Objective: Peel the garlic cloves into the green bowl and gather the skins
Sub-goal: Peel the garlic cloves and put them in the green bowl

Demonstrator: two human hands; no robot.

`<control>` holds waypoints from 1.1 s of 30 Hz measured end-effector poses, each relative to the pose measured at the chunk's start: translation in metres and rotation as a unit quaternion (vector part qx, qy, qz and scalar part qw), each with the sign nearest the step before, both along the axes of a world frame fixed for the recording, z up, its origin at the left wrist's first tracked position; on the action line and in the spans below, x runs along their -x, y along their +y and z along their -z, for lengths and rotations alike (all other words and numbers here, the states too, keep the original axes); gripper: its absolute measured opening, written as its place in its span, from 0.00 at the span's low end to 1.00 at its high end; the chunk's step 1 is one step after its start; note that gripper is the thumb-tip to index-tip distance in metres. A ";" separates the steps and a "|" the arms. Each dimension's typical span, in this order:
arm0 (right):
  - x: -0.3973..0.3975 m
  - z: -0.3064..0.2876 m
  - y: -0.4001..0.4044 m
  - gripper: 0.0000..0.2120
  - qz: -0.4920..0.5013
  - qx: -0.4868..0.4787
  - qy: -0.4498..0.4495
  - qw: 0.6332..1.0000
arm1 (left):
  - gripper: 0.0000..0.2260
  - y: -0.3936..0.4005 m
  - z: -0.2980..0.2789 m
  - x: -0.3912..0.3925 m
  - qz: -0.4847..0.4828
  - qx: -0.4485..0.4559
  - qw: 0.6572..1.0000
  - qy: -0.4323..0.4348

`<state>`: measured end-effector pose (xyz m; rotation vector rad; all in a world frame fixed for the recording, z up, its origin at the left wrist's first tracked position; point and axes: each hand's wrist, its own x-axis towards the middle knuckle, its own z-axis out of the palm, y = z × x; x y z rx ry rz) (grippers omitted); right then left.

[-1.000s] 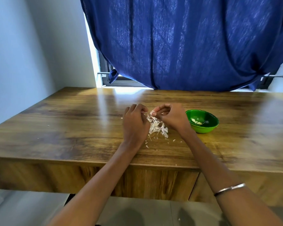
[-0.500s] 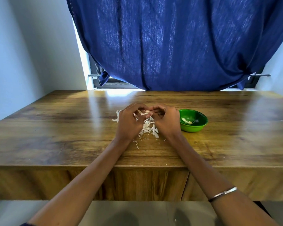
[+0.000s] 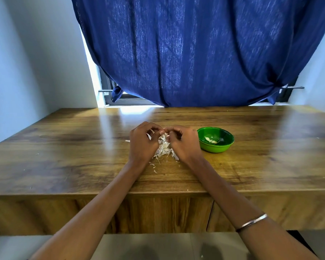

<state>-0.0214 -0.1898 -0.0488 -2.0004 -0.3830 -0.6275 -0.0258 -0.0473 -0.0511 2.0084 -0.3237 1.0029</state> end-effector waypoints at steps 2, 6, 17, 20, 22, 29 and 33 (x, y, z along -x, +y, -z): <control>0.000 0.000 0.001 0.13 -0.016 0.007 0.004 1.000 | 0.05 0.000 -0.001 0.002 -0.007 0.011 1.000 -0.017; 0.003 -0.002 0.000 0.18 -0.022 0.074 0.001 0.997 | 0.03 0.000 -0.004 0.005 -0.006 0.044 0.999 -0.030; 0.009 -0.006 -0.001 0.11 -0.042 0.044 -0.006 0.998 | 0.05 0.002 -0.002 0.004 0.008 0.030 0.999 -0.027; 0.010 -0.008 -0.001 0.10 -0.057 -0.008 -0.001 0.998 | 0.05 0.002 -0.002 -0.002 0.038 -0.001 0.999 -0.025; 0.011 -0.009 -0.001 0.08 -0.064 -0.056 0.000 0.996 | 0.05 0.002 -0.002 -0.004 0.060 0.004 0.998 -0.027; 0.016 -0.017 -0.004 0.08 -0.185 -0.245 0.132 0.942 | 0.07 0.004 0.000 0.000 0.111 0.071 0.991 -0.008; 0.015 -0.017 -0.007 0.03 -0.196 -0.281 0.184 0.921 | 0.08 0.002 -0.003 0.009 0.137 0.062 0.989 -0.003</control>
